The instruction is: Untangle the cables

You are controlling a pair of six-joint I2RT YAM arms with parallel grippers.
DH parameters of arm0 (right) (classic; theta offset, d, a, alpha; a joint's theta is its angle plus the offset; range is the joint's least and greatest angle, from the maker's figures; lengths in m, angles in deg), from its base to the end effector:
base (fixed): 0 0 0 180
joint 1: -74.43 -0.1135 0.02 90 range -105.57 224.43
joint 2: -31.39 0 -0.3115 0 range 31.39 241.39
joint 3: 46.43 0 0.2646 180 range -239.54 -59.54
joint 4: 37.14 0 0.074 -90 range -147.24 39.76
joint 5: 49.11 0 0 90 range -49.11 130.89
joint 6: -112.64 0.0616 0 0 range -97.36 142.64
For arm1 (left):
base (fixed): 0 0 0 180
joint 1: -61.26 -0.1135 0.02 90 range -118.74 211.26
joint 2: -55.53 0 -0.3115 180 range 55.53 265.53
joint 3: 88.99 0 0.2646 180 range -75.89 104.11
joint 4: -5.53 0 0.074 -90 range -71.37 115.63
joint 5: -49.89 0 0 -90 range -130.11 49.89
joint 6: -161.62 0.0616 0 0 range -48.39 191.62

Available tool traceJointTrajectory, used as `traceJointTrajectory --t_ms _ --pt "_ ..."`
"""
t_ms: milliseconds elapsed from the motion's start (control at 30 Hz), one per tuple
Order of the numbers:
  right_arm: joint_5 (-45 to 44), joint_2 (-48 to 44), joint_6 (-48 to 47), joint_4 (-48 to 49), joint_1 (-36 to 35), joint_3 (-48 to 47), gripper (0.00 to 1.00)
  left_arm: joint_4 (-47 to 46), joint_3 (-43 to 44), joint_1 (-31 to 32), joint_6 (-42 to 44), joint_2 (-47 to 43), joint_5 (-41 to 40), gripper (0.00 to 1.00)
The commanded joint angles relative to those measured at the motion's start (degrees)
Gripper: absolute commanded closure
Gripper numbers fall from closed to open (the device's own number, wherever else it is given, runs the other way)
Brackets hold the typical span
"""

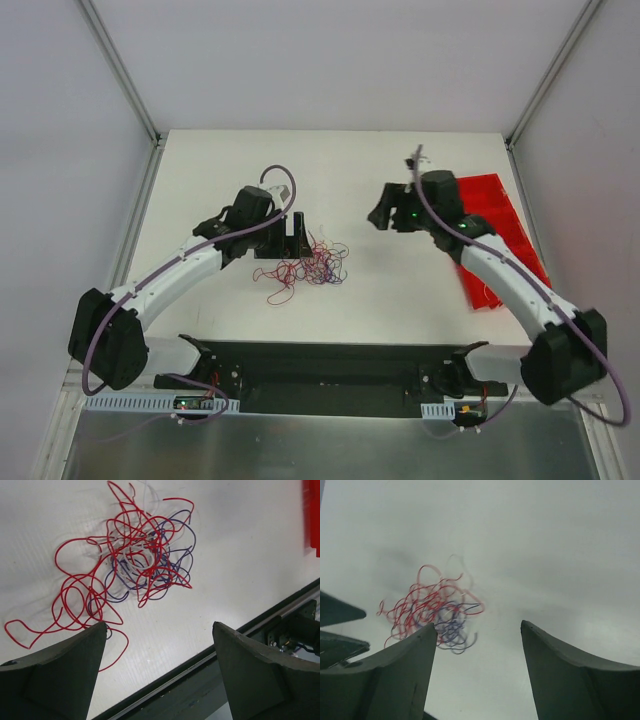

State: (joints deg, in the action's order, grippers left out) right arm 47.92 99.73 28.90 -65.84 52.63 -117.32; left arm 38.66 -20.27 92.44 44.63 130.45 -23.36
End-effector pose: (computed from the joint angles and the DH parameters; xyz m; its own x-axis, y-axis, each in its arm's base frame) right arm 0.2671 0.1149 0.3552 -0.4581 -0.0667 -0.8864 -0.4232 0.8933 0.1515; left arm 0.2516 -0.1730 0.3014 -0.7947 -0.0270 -0.6064 0.3656 0.7761 -0.5138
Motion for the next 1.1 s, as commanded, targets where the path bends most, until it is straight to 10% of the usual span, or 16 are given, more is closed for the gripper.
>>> traceJointTrajectory --t_ms 0,267,767,933,1067 --pt "10.0 11.7 1.1 11.8 -9.9 -2.2 0.33 -4.8 -4.5 0.4 -5.9 -4.3 -5.4 0.17" --pt "14.1 20.5 -0.5 18.7 -18.0 -2.0 0.55 -4.8 -10.4 0.4 -7.1 -9.2 -8.2 0.29" --pt "16.3 27.7 -4.6 17.6 -20.6 -3.4 0.55 -5.8 -13.2 0.4 -7.5 -12.8 -11.3 0.27" --pt "15.9 26.1 -2.9 16.0 -21.4 -3.2 0.96 -8.2 -12.8 0.4 -6.2 -9.8 -9.9 0.12" --pt "17.8 20.9 -1.1 15.9 -21.3 -1.5 1.00 -10.4 -9.2 0.4 -4.8 -2.3 -4.4 0.03"
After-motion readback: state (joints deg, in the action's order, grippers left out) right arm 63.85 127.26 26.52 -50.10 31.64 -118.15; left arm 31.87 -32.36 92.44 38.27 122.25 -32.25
